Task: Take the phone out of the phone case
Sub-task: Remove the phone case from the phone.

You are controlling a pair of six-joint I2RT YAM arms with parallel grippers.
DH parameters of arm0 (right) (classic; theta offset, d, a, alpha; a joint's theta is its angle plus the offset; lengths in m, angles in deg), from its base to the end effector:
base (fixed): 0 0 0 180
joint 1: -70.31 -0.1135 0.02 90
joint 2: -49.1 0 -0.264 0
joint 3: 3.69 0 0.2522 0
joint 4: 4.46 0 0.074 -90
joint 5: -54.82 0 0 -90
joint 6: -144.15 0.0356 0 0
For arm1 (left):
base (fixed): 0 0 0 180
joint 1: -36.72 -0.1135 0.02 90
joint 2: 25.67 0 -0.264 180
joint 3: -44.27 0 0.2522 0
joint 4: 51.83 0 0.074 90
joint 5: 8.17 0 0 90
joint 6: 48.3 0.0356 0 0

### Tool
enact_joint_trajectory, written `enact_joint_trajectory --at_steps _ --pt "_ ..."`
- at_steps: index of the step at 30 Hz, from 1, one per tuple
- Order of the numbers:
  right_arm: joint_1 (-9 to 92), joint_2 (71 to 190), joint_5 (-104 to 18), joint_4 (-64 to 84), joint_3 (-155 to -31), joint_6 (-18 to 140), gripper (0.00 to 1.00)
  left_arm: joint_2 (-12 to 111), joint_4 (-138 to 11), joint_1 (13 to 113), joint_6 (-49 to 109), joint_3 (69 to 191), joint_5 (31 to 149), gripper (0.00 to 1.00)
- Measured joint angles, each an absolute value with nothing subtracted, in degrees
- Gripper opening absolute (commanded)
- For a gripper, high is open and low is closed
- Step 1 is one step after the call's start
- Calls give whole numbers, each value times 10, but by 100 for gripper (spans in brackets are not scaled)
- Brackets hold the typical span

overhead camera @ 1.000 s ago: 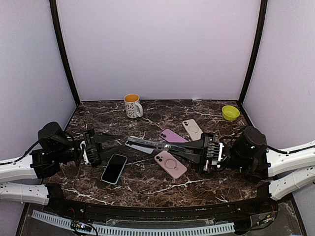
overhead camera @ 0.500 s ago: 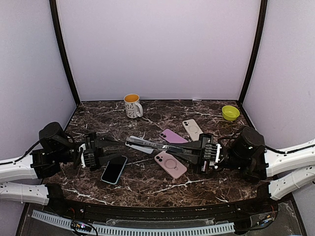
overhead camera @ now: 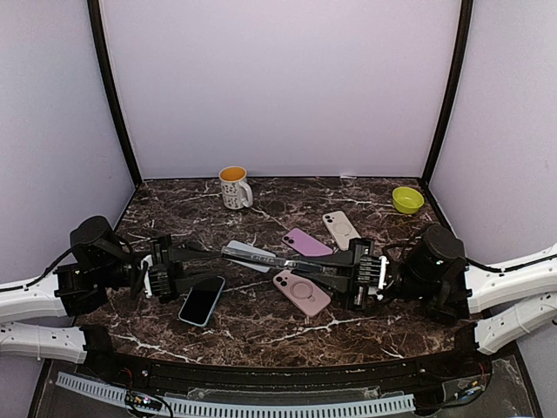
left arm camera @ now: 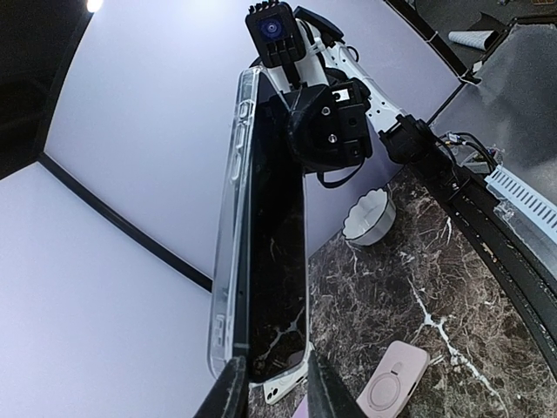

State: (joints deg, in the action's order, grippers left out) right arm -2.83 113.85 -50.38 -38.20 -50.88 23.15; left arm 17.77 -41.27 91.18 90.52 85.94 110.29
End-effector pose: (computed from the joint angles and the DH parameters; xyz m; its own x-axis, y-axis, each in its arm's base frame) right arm 0.0641 0.2438 0.3064 0.5825 0.2085 -0.7856 -0.8126 0.1707 -0.5573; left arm 0.0934 -0.1600 0.3033 0.8029 0.0143 -0.5959 0.5844 0.1777 0.7918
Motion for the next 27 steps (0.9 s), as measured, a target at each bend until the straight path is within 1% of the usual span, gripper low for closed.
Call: enact_joint_trajectory --at_steps 7,18,27 --pt "-26 1141 -515 -388 -511 243 0 178 -413 912 905 859 1106 37" --pt "-25 1157 -533 -403 -527 261 0 178 -413 910 906 859 1107 39" --pt "-25 1172 -557 -405 -553 264 0 180 -418 910 908 859 1102 47"
